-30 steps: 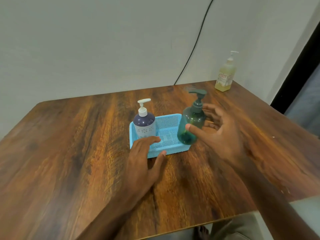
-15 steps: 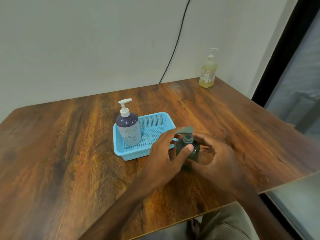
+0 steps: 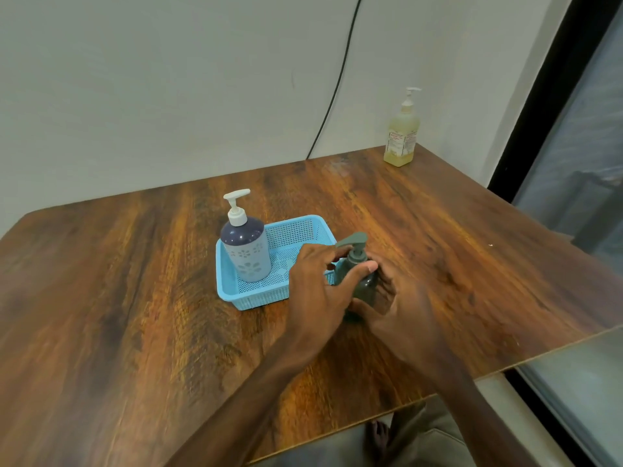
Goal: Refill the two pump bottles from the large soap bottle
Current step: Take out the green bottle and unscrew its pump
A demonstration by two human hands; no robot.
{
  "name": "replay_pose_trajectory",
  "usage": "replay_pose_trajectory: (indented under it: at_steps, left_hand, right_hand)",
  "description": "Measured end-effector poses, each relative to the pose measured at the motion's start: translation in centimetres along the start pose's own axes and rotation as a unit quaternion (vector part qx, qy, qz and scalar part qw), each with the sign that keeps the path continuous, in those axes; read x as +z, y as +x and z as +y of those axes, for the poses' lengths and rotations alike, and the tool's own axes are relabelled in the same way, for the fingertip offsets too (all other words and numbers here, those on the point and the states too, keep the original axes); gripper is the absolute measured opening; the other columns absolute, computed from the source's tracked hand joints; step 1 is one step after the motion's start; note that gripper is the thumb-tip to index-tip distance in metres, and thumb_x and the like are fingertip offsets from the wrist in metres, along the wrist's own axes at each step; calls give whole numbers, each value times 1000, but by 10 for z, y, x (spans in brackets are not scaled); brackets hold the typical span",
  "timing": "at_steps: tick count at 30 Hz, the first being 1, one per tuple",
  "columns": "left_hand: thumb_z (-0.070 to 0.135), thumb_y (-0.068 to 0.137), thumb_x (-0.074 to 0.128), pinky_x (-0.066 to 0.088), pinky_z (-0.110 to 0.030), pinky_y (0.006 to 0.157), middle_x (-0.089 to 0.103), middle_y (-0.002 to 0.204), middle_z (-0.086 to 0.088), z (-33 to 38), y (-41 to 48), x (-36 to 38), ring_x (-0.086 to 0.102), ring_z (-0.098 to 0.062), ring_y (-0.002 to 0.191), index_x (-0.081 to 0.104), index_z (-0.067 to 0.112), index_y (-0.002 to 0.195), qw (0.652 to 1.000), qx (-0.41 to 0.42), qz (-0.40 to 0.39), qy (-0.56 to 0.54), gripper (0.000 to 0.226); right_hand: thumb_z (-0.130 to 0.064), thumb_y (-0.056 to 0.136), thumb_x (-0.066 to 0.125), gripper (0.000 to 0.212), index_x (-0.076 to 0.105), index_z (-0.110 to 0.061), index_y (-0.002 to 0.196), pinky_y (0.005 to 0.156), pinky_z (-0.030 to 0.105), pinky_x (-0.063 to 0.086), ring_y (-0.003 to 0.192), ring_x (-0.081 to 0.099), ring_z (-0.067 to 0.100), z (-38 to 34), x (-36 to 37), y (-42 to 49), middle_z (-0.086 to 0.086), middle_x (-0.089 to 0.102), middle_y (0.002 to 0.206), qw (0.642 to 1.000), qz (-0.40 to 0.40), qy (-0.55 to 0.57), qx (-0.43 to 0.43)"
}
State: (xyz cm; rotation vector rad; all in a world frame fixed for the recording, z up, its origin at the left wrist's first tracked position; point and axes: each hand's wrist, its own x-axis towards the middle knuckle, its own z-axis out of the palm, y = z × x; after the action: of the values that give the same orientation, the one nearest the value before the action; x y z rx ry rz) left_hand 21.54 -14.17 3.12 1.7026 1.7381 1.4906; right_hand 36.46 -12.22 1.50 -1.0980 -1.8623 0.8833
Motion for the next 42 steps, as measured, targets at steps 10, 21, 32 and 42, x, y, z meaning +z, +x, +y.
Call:
replay_pose_trajectory:
  at_steps: [10, 21, 32, 42]
  left_hand:
    - [67, 89, 67, 53, -39, 96, 58, 109, 21, 14, 5, 18, 57, -5, 111, 57, 38, 112, 993, -78, -49, -69, 39]
    - [39, 88, 81, 53, -16, 90, 69, 105, 28, -2, -9, -5, 62, 10, 108, 67, 34, 103, 993, -65, -7, -94, 22]
    - [43, 99, 67, 55, -41, 102, 74, 119, 15, 3, -5, 18, 66, 0, 116, 71, 31, 125, 987, -55, -59, -137, 29]
    - [42, 76, 91, 57, -21, 89, 74, 103, 16, -2, 2, 3, 68, 1, 104, 69, 29, 102, 988, -71, -8, -135, 36]
  right_hand:
    - [-13, 78, 83, 59, 59, -17, 131, 70, 5, 48, 95, 65, -10, -4, 2, -1, -17, 69, 112, 1000, 16, -8, 5]
    - [-28, 77, 85, 74, 48, -30, 142, 99, 24, 51, 121, 56, -1, -2, 3, 0, -25, 56, 131, 1000, 12, 8, 9]
    - [-14, 77, 84, 61, 59, -19, 132, 75, 13, 54, 98, 67, -2, -3, 0, -1, -17, 69, 114, 1000, 19, 8, -11]
    - [-27, 76, 86, 78, 49, -27, 144, 99, 22, 51, 123, 56, -2, 0, 2, -2, -18, 57, 138, 1000, 13, 7, 7]
